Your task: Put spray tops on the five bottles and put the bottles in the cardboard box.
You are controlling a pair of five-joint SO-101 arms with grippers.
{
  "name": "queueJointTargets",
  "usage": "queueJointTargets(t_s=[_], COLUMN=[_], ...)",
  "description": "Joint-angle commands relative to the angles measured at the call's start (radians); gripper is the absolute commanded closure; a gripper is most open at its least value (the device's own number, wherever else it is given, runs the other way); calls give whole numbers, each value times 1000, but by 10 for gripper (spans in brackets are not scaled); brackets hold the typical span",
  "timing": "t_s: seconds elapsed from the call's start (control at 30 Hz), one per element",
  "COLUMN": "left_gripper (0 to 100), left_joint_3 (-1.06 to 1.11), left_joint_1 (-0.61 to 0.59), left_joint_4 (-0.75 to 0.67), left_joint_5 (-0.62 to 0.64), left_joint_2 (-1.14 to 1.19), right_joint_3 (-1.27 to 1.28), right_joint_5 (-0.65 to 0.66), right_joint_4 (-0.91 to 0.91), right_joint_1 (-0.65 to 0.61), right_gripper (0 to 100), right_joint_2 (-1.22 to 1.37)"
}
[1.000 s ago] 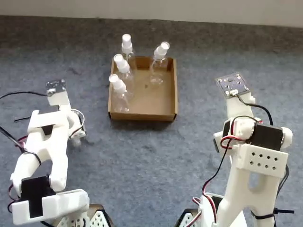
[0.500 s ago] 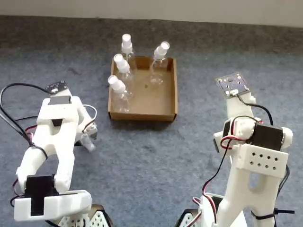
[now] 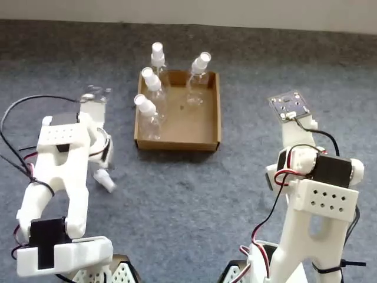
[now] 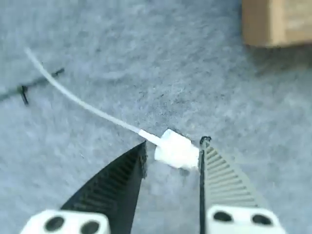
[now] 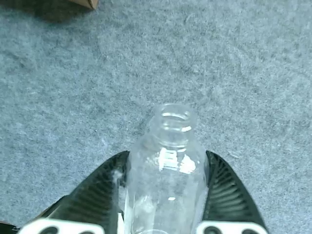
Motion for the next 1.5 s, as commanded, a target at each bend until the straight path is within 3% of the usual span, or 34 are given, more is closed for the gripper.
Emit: queueJointTargets(t_s=[0.0, 0.1, 0.17, 0.3, 0.67, 0.83, 0.97, 1.47], left_gripper=[829, 829, 829, 828, 828, 828, 828, 832], left_joint_3=[-99, -90, -56, 4, 168, 246, 288, 423], left_joint_1=[-76, -84, -81, -35, 91, 90, 87, 22], left_joint_4=[92, 180, 206, 163, -35, -173, -190, -347], left_joint_5=[-629, -1049, -1266, -1435, -1488, -1491, -1550, -1521], left_joint_2=[-90, -134, -145, -145, -143, -143, -143, -143], right_joint_3=[-33, -33, -31, -31, -31, -31, -31, -31], right_joint_5=[17, 17, 17, 17, 20, 20, 20, 18], right_joint_4=[-2, -2, -2, -2, -1, -1, -1, 4], right_joint_1=[-4, -4, -4, -4, -4, -4, -4, -4], right_gripper=[889, 889, 889, 889, 889, 889, 889, 889], right_joint_2=[-27, -27, -27, -27, -27, -27, -27, -27])
